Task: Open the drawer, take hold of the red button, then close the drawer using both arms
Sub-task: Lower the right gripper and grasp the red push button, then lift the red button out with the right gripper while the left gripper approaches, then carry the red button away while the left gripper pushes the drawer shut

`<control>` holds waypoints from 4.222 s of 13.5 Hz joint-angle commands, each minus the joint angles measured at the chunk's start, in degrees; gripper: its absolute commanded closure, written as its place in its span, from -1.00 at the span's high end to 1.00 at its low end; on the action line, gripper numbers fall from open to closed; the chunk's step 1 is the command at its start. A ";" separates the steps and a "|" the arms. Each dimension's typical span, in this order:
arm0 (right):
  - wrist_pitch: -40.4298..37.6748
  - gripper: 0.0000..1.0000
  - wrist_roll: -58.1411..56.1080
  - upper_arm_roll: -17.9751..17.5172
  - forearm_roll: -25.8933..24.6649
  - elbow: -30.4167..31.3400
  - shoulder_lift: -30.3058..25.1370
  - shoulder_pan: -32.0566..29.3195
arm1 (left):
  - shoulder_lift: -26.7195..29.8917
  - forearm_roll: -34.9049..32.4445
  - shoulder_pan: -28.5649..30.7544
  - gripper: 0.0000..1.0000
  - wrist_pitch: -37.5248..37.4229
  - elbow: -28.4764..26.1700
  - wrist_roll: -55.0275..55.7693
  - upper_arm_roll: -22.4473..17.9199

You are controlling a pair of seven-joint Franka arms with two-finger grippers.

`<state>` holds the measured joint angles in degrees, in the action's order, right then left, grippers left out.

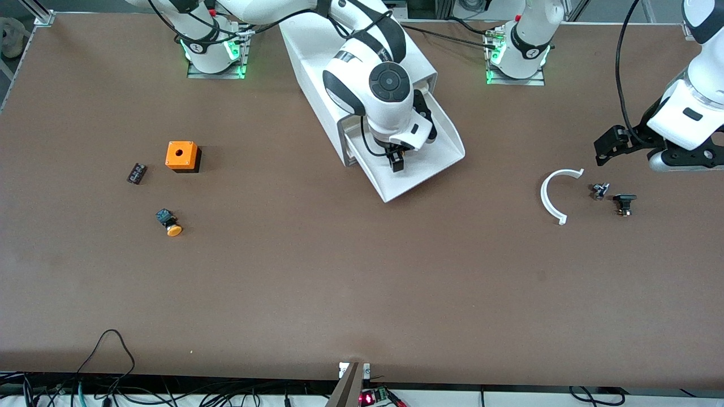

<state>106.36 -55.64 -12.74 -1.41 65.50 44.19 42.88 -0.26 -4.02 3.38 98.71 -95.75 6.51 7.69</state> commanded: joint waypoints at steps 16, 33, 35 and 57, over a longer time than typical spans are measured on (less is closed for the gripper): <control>3.06 0.08 -0.17 -1.06 -1.14 -2.57 4.15 0.71 | -0.79 -0.73 -0.21 1.00 -1.24 1.88 0.87 -0.04; 4.46 -0.50 25.29 0.76 -1.67 -2.30 -7.97 -11.41 | -6.85 2.70 -1.97 1.00 14.45 -6.18 11.39 3.64; 4.47 -0.50 31.61 3.85 -1.66 -1.60 -9.64 -13.08 | -8.34 2.70 -3.19 1.00 20.44 -9.53 15.70 4.96; 44.52 -0.40 61.53 14.41 -2.98 54.72 -18.53 -29.08 | -18.81 2.70 -14.01 1.00 40.95 -25.62 43.32 19.46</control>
<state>145.80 5.77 2.27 -2.94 114.29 28.74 14.38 -20.85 -2.04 -10.74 139.68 -118.86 50.05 24.68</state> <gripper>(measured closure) 0.586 0.000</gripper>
